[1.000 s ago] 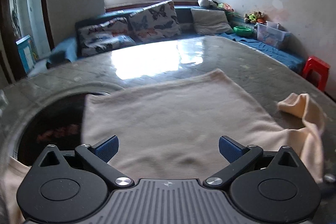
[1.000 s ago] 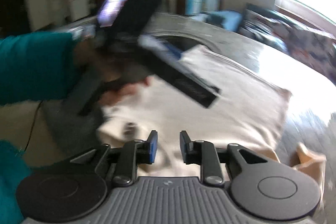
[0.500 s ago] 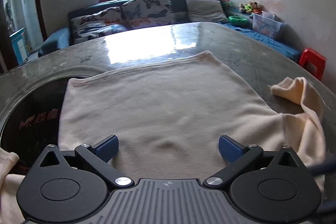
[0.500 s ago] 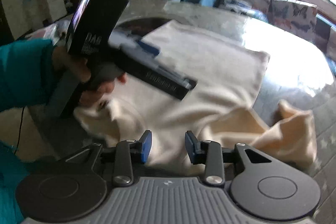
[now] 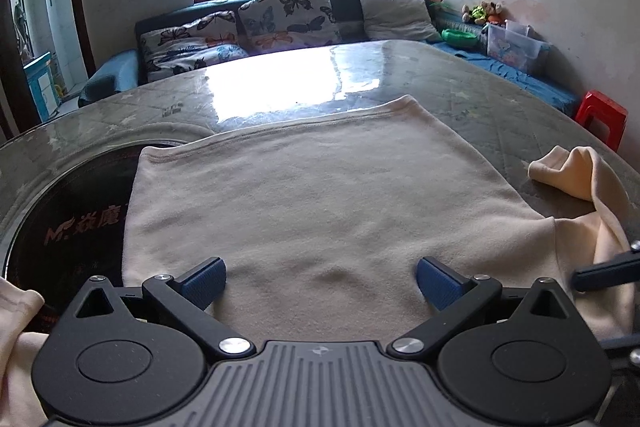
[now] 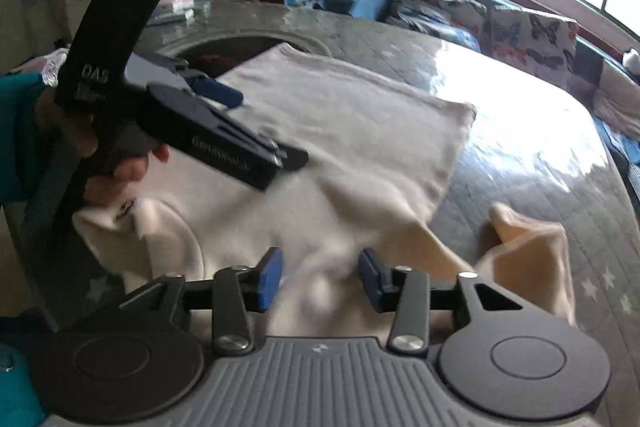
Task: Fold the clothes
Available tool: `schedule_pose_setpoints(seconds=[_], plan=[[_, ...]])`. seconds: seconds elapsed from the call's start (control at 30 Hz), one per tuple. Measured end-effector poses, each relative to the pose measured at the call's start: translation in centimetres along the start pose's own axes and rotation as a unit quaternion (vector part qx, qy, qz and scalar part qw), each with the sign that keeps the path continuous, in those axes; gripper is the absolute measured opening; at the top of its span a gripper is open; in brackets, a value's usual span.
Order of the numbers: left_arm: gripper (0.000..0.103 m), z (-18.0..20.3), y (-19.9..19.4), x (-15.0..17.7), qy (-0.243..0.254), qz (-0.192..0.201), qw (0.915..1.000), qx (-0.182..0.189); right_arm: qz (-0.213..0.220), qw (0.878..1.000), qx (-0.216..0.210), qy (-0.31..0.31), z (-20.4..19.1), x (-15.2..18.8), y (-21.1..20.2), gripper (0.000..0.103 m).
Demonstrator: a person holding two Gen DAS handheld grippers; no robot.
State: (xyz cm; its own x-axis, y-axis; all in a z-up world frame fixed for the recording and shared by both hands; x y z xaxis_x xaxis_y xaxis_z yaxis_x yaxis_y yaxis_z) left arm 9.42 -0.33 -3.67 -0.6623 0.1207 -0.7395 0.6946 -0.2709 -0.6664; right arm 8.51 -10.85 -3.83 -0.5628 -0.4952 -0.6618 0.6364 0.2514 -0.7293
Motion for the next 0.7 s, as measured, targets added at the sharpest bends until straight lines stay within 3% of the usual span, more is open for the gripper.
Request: schedule_pose_setpoints(seconds=[0.13,0.27,0.43,0.57,0.7], plan=[[0.103,0.9,-0.5,-0.6,0.013,-0.001,0.9999,-0.009,0.023,0.999,0.019,0.029,1.7,-0.5,-1.3,0.048],[0.103,2.8,-0.6,-0.8,0.035,-0.002,0.9994,0.005,0.031,0.996,0.043,0.073,4.3,-1.2,-0.6,0.048],[0.103,4.1,-0.1,-0.2,0.061,-0.011,0.998,0.007,0.005,0.989,0.081,0.127,7.5,-0.5,0.5,0.048],[0.103,4.2,0.0,0.2,0.059,-0.008,0.9982,0.01,-0.018,0.982,0.14,0.128,8.8,1.4,0.1,0.048],[0.103,4.3,0.2,0.1,0.057,-0.006,0.9983,0.013,-0.024,0.976,0.172,0.129,9.0,3.0,-1.1,0.048]])
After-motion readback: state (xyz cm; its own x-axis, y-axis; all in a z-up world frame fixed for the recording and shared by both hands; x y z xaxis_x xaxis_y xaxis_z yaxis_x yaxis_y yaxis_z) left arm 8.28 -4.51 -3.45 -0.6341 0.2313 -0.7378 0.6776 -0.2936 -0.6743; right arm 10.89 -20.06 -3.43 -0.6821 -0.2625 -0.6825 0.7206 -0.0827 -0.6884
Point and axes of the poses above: each gripper's, at about its wrist camera, not at the fingertips, and y roughly the way its jaws point, z to its right, x to its underside, the point moved 6 cm from there along y, roughly the way its jaws point, and after that the axes turned 11 degrees about x, right-handed, at the moved point
